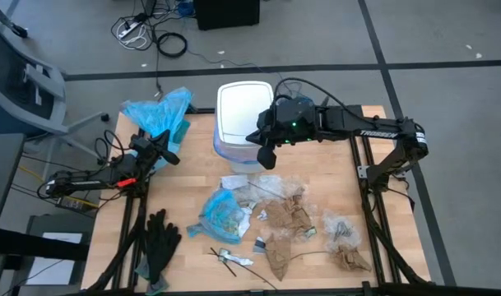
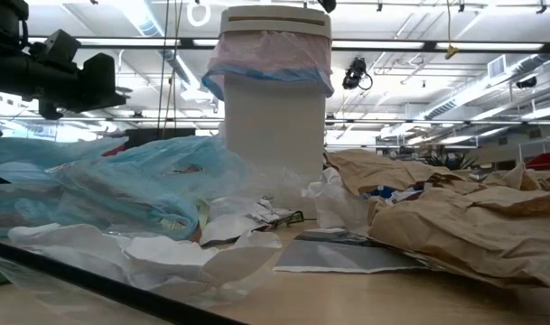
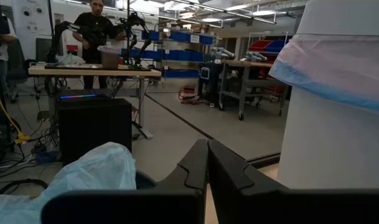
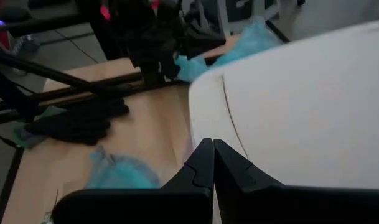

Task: Place trash/remove bag and relplace
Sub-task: Open the lid of the white trash bin

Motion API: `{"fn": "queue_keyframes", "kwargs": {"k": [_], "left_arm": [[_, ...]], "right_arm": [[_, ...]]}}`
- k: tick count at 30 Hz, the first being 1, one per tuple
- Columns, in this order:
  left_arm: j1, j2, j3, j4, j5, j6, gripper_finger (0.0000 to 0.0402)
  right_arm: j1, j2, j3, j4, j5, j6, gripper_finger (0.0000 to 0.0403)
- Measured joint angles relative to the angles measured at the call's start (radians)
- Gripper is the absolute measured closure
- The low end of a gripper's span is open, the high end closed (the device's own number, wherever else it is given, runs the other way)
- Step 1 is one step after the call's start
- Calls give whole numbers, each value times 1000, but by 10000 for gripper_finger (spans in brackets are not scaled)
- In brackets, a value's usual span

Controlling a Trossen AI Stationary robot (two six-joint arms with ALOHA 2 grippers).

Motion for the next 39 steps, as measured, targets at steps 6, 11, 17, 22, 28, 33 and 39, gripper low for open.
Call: {"fn": "queue_keyframes", "kwargs": {"k": [6,11,17,22,28,33,39], "left_arm": [[0,0,0,0,0,0,381],[0,0,0,0,0,0,381],[0,0,0,0,0,0,381],[0,0,0,0,0,0,381],[0,0,0,0,0,0,381],[0,0,0,0,0,0,381],[0,0,0,0,0,0,381]], "right_arm": [[0,0,0,-46,9,27,403],[-2,-1,0,-106,26,43,403],[-2,-3,-20,-137,27,61,403],[-2,-3,-19,-148,16,61,403],[-2,-5,-19,-186,4,61,403],[-2,-5,-19,-188,2,60,403],[-2,-3,-20,-184,-1,51,403]]}}
